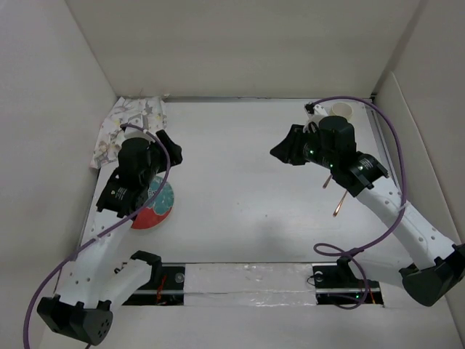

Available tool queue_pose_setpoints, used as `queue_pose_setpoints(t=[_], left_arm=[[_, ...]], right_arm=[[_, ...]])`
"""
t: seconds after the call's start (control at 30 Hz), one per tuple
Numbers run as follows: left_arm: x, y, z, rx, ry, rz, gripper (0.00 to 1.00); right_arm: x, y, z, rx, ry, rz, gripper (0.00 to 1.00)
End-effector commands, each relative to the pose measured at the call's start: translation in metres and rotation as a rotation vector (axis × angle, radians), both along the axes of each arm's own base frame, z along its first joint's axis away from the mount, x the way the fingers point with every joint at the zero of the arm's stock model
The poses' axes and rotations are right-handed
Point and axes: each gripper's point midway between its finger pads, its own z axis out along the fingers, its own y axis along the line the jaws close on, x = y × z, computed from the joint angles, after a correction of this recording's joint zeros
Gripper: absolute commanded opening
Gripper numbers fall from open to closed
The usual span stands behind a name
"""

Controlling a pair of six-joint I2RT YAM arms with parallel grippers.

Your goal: Set the dinner table for one person

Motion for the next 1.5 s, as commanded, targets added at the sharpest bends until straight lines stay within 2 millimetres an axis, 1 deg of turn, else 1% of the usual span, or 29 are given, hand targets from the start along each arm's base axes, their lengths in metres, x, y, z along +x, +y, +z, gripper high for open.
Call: queue_pose_setpoints(t=[0.0, 0.03, 0.07, 0.1, 0.13, 0.17, 0.2, 0.23, 0.27, 0.3, 0.37, 0.4, 0.43, 0.47, 0.5, 0.53, 0.57, 0.63, 0.67, 0.7, 0.73, 0.83, 0.87, 1.1, 1.17, 1.2, 1.23, 1.37, 1.47], left_arm=[[0.018, 0.004, 0.018, 0.015, -0.047, 0.035, 0.60], [0.025, 0.003, 0.021, 0.024, -0.050, 0.036, 0.60], [0.041, 0.000, 0.010, 0.055, -0.013, 0.033, 0.60], [0.054, 0.000, 0.026, 0.061, -0.052, 0.051, 0.56], [0.077, 0.002, 0.020, 0.100, -0.026, 0.084, 0.24], [0.086, -0.001, 0.000, 0.118, 0.026, 0.081, 0.24], [0.099, 0.005, 0.014, 0.135, 0.010, 0.132, 0.11], [0.111, 0.007, 0.009, 0.156, 0.031, 0.156, 0.00], [0.129, 0.011, -0.019, 0.195, 0.104, 0.186, 0.00], [0.140, 0.011, -0.009, 0.201, 0.099, 0.201, 0.00], [0.165, 0.030, -0.027, 0.202, 0.154, 0.261, 0.00], [0.171, 0.035, -0.033, 0.182, 0.171, 0.261, 0.00], [0.178, 0.044, -0.040, 0.157, 0.185, 0.280, 0.16], [0.186, 0.066, -0.056, 0.139, 0.221, 0.318, 0.23], [0.191, 0.070, -0.062, 0.109, 0.234, 0.307, 0.29], [0.195, 0.078, -0.070, 0.110, 0.249, 0.310, 0.41], [0.203, 0.085, -0.084, 0.121, 0.280, 0.317, 0.45], [0.206, 0.095, -0.102, 0.169, 0.344, 0.325, 0.50], [0.213, 0.096, -0.117, 0.209, 0.381, 0.303, 0.50], [0.210, 0.096, -0.128, 0.222, 0.424, 0.286, 0.50], [0.212, 0.095, -0.142, 0.236, 0.451, 0.272, 0.50], [0.212, 0.096, -0.158, 0.243, 0.481, 0.274, 0.50], [0.212, 0.096, -0.163, 0.247, 0.492, 0.273, 0.50], [0.212, 0.095, -0.194, 0.254, 0.561, 0.259, 0.49], [0.220, 0.095, -0.205, 0.256, 0.580, 0.258, 0.48], [0.217, 0.096, -0.211, 0.266, 0.614, 0.261, 0.46], [0.216, 0.097, -0.225, 0.276, 0.652, 0.263, 0.45], [0.217, 0.090, -0.238, 0.312, 0.686, 0.256, 0.40], [0.215, 0.084, -0.249, 0.318, 0.712, 0.241, 0.28]], right_arm=[[0.002, 0.011, 0.036, 0.088, -0.102, 0.062, 0.32], [0.000, 0.013, 0.037, 0.092, -0.106, 0.076, 0.06], [0.001, 0.014, 0.036, 0.091, -0.107, 0.080, 0.00], [0.001, 0.015, 0.035, 0.082, -0.104, 0.086, 0.00], [0.002, 0.014, 0.031, 0.059, -0.095, 0.090, 0.00], [0.002, 0.014, 0.031, 0.059, -0.095, 0.090, 0.00], [0.002, 0.012, 0.029, 0.035, -0.083, 0.086, 0.00], [0.004, 0.008, 0.030, 0.023, -0.087, 0.066, 0.00], [0.004, 0.006, 0.030, 0.020, -0.088, 0.057, 0.00], [0.004, 0.005, 0.032, 0.026, -0.098, 0.050, 0.00], [-0.001, 0.002, 0.031, 0.034, -0.098, 0.043, 0.00], [-0.003, 0.001, 0.030, 0.034, -0.090, 0.041, 0.00], [-0.003, -0.001, 0.028, 0.028, -0.088, 0.030, 0.00], [-0.003, -0.003, 0.025, 0.022, -0.080, 0.022, 0.00], [-0.004, -0.005, 0.021, 0.011, -0.067, 0.012, 0.00], [-0.003, -0.008, 0.018, 0.003, -0.063, -0.002, 0.00], [-0.005, -0.010, 0.013, -0.003, -0.055, -0.009, 0.00], [-0.006, -0.013, 0.009, -0.002, -0.053, -0.017, 0.00], [-0.008, -0.013, 0.006, -0.001, -0.048, -0.019, 0.05], [-0.008, -0.013, 0.006, 0.004, -0.054, -0.020, 0.11], [-0.007, -0.012, 0.004, 0.005, -0.048, -0.015, 0.25], [-0.005, -0.008, 0.001, 0.002, -0.037, 0.001, 0.49], [-0.004, -0.007, 0.001, -0.001, -0.034, 0.002, 0.52], [0.000, 0.000, -0.012, -0.005, -0.010, 0.023, 0.53], [0.001, 0.001, -0.014, -0.009, -0.006, 0.024, 0.52], [0.002, 0.001, -0.013, -0.009, -0.007, 0.022, 0.53], [0.002, 0.000, -0.012, -0.010, -0.010, 0.020, 0.52], [0.004, -0.002, -0.008, -0.021, -0.024, 0.008, 0.52], [0.007, -0.006, -0.007, -0.027, -0.032, -0.004, 0.51]])
